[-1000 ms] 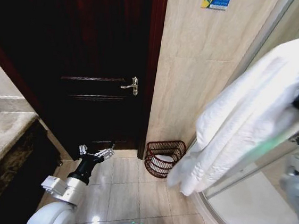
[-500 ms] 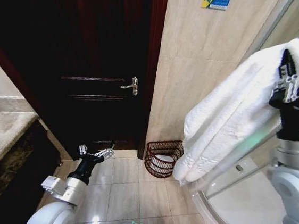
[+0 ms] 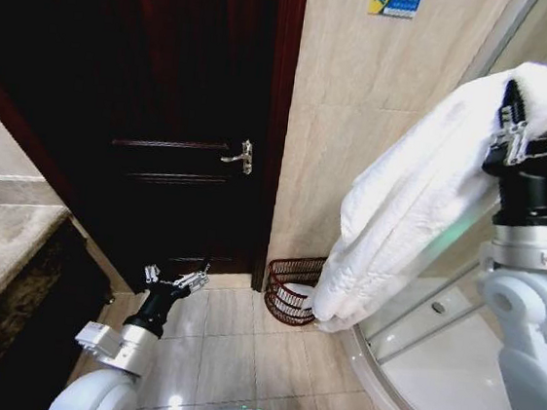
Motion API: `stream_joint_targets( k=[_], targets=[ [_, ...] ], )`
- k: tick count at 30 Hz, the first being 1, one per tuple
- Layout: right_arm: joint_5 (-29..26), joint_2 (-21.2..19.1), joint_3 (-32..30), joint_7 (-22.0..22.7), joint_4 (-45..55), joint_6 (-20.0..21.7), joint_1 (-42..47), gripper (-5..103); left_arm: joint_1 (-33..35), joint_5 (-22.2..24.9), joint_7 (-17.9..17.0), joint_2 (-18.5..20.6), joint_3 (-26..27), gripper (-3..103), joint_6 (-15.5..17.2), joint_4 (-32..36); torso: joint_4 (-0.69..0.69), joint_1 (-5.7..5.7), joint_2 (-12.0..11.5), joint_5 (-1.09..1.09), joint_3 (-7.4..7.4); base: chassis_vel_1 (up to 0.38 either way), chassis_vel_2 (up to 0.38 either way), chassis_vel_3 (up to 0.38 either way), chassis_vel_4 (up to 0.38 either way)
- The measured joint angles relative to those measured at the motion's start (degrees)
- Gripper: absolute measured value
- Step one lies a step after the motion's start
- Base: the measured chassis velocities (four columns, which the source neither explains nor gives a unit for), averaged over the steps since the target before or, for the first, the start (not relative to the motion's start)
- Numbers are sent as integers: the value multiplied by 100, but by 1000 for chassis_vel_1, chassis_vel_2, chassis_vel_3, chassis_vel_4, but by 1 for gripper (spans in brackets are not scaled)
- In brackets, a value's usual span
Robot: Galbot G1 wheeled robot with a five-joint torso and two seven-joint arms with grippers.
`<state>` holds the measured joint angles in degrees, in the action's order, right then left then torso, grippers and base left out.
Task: Discard the used towel into the hamper.
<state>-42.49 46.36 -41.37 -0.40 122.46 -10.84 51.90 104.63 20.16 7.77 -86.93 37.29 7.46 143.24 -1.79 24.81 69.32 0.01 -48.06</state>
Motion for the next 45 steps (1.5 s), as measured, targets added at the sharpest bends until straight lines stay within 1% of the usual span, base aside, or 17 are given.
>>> stream_joint_targets(
  k=[2,5,7,9,10,16,21,22,29,37,40,45],
  targets=[
    [3,12,43,-25,-57,-16,-48,7,0,0,0,0,0,100,0,0,0,0,0,0,0,0,0,0,0],
    [29,114,341,-141,-343,-78,-393,7,0,0,0,0,0,100,0,0,0,0,0,0,0,0,0,0,0],
    [35,130,396,-153,-388,-91,-467,7,0,0,0,0,0,100,0,0,0,0,0,1,0,0,0,0,0],
    [34,177,590,-179,-548,-125,-747,7,0,0,0,0,0,100,0,0,-1,0,0,-2,0,0,0,0,0],
    [34,177,590,-179,-548,-125,-747,7,0,0,0,0,0,100,0,0,-1,0,0,-2,0,0,0,0,0],
    [15,222,905,-227,-977,-131,-1420,7,0,0,0,0,0,100,0,0,-1,0,0,-2,1,0,0,0,0],
    [40,299,1024,-232,-1091,-114,-1639,7,0,0,0,0,0,100,0,0,0,0,0,0,0,0,0,0,0],
    [79,368,1120,-229,-1149,-101,-1773,7,0,0,0,0,0,100,0,0,0,0,0,-2,1,0,0,0,0],
    [302,606,1507,-197,-1465,-97,-2230,7,0,0,0,0,0,100,0,0,-1,0,0,-2,0,0,0,0,0],
    [366,725,1757,-176,-1693,-100,-2524,7,0,0,0,0,0,100,0,0,0,0,0,-1,0,0,0,0,0],
    [418,830,1865,-178,-1843,-119,-2692,7,0,0,0,0,0,100,0,0,0,-1,0,-1,0,0,0,0,0],
    [431,914,1962,-178,-1904,-119,-2764,7,0,0,0,0,0,100,0,0,0,-1,0,-1,0,0,0,0,0]
  ],
)
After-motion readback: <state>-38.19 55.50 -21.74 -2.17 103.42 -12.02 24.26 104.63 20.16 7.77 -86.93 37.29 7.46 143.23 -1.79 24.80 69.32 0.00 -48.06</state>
